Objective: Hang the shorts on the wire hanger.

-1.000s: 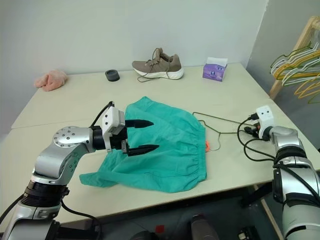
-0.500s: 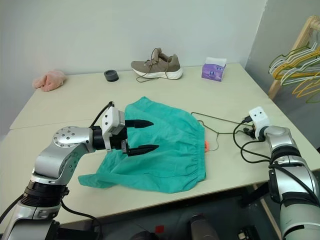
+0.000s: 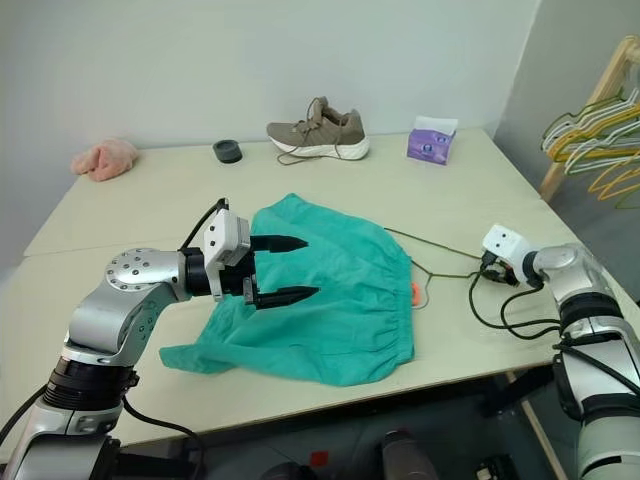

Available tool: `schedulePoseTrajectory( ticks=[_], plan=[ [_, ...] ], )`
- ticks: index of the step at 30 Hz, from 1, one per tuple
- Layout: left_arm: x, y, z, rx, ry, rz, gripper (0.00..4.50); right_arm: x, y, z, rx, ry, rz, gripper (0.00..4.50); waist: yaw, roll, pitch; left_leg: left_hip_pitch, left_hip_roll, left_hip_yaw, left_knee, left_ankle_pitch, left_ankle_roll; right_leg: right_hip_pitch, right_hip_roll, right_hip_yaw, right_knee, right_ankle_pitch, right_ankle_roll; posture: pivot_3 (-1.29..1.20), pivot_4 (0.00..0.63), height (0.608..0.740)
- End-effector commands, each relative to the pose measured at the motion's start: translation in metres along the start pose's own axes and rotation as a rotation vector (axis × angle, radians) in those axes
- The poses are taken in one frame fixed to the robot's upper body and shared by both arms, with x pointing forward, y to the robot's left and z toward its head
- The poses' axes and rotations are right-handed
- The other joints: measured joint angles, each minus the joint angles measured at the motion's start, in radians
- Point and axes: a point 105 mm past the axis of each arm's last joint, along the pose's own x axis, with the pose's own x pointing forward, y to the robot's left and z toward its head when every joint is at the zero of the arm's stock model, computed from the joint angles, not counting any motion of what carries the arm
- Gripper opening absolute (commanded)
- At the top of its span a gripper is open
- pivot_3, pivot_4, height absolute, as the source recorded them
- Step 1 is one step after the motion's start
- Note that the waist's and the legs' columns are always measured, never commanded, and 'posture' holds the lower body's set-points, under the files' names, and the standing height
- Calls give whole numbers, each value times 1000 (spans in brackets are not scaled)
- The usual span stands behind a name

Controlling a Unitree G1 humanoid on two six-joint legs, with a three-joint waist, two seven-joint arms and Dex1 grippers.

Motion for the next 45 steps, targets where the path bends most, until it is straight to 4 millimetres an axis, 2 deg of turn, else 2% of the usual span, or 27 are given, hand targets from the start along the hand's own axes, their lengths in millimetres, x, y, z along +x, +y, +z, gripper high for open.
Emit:
schedulePoseTrajectory(
  ticks=[1, 7, 18, 19, 22, 25, 31, 34, 35, 38, 42, 45],
  plan=[
    [-1, 2, 8, 39, -15, 1, 4500, -3, 38, -33, -39, 115, 236, 2586, 3, -1, 0, 0, 0, 0, 0, 0, 0, 0, 0, 0, 0, 0, 0, -183, 88, 740],
    [1, 1, 7, 37, -19, -4, 4500, -19, 50, -34, -60, 103, 353, 2586, 12, -2, -1, 0, 0, 0, 0, 0, 0, 0, 0, -1, 0, 0, 0, -193, 92, 740],
    [2, -1, 6, 34, -23, -4, 4500, -56, 64, -46, -7, 112, 429, 2586, 42, -2, -1, 1, 0, 0, 0, 0, 0, 0, 0, -1, 0, -2, 2, -196, 95, 740],
    [2, -1, 6, 34, -23, -4, 4500, -57, 63, -45, -13, 108, 413, 2586, 45, -2, -1, 1, 0, 0, 0, 0, 0, 0, 0, -1, 0, -2, 3, -198, 97, 740],
    [3, -1, 6, 34, -25, -4, 4500, -54, 39, -35, 2, 48, 232, 2586, 44, -3, -1, 1, 0, 1, 0, 0, 0, 0, 0, -1, 0, -2, 3, -199, 98, 740],
    [4, -1, 7, 35, -28, -5, 4500, -61, 30, -30, 0, 7, 177, 2586, 43, -2, 0, 1, 0, 2, 1, 0, 0, 0, 0, 1, 0, -2, 3, -197, 101, 740],
    [4, -2, 5, 35, -22, -7, 4500, -72, 20, -4, -21, -162, 66, 2586, 42, 3, 6, 0, 0, 2, 0, 0, 0, -1, 0, 2, 0, -2, 3, -197, 104, 740],
    [4, -3, 4, 34, -21, -9, 4500, -68, 39, 21, -6, -282, 105, 3195, 41, 2, 6, 0, 0, 2, 0, 0, 0, -1, 1, 2, 1, -2, 3, -202, 103, 740],
    [5, -3, 4, 34, -22, -10, 4500, -63, 48, 27, -7, -299, 122, 3546, 41, 2, 6, 0, 1, 2, 0, 0, 0, -1, 1, 2, 1, -2, 3, -202, 103, 740],
    [7, -3, 5, 36, -26, -13, 4500, -49, 66, 35, -3, -301, 133, 4483, 42, 2, 6, 0, 1, 2, 0, 0, 0, -1, 2, 2, 1, -2, 3, -205, 103, 740],
    [9, -3, 6, 38, -32, -15, 4500, -26, 78, 42, 101, -311, 110, 4483, 43, 2, 7, 0, 0, 2, 1, 0, 0, -2, 1, 2, 1, -2, 3, -201, 103, 740],
    [9, -3, 6, 38, -36, -13, 4500, -17, 81, 41, 185, -294, 113, 4483, 42, 2, 7, 0, 1, 2, 1, 0, 0, -2, 1, 2, 1, -2, 3, -195, 103, 740]
  ],
)
